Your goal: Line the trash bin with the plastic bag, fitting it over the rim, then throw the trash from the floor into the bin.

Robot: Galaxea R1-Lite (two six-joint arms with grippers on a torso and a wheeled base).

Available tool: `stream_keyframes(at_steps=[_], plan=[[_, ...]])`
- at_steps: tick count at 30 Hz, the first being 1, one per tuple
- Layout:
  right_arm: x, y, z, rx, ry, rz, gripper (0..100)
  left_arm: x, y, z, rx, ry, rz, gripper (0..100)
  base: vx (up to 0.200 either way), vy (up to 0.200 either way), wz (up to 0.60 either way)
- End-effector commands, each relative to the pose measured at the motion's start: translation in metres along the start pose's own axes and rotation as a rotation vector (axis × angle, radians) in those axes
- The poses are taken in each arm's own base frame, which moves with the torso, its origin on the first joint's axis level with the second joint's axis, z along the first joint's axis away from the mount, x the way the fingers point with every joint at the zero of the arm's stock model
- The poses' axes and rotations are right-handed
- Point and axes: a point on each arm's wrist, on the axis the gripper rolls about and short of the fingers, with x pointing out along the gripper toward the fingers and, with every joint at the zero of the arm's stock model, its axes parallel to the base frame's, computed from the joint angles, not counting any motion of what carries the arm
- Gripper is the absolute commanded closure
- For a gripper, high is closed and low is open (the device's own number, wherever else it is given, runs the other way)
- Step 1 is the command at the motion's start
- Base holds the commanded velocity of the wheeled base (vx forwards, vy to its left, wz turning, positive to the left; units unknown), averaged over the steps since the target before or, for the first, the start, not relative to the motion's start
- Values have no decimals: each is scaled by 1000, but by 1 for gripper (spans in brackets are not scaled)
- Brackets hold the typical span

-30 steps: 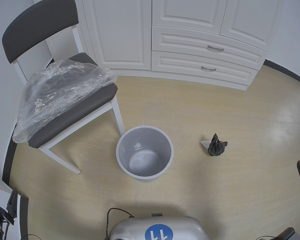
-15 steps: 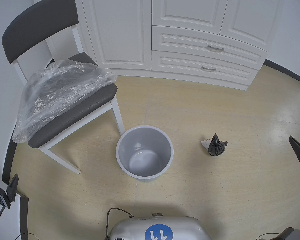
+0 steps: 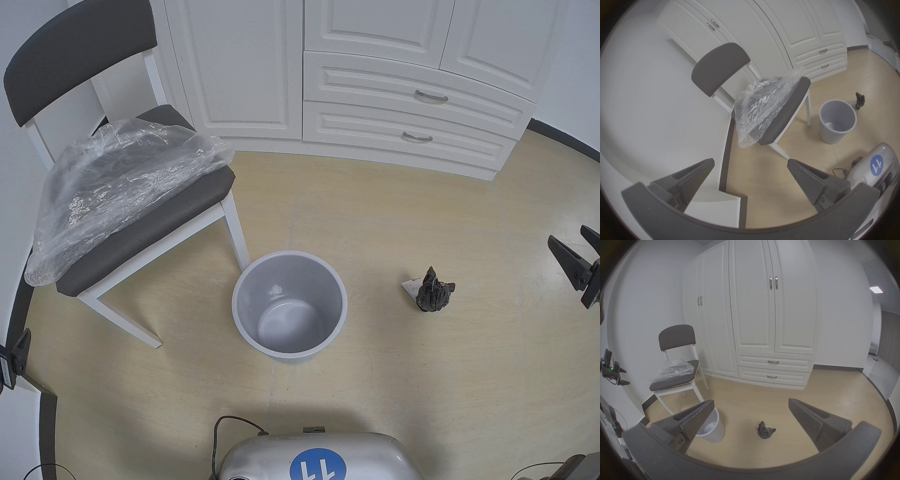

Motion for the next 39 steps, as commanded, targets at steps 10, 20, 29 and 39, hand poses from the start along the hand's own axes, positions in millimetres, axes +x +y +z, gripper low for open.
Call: stream_keyframes(at_steps=[10, 20, 29, 39], plan=[[25, 5, -8, 21, 7, -7, 0, 68, 2, 3, 56, 211, 29, 0, 0, 0, 0], [27, 20, -1, 66, -46, -39, 0, 101, 25, -8, -41, 141, -118, 0, 0, 0, 0], [27, 20, 0, 71, -48, -38, 0, 112, 44, -15, -70, 113, -64, 0, 0, 0, 0], [21, 19, 7, 86, -84, -39, 0, 132, 59, -32, -129, 100, -96, 0, 0, 0, 0]])
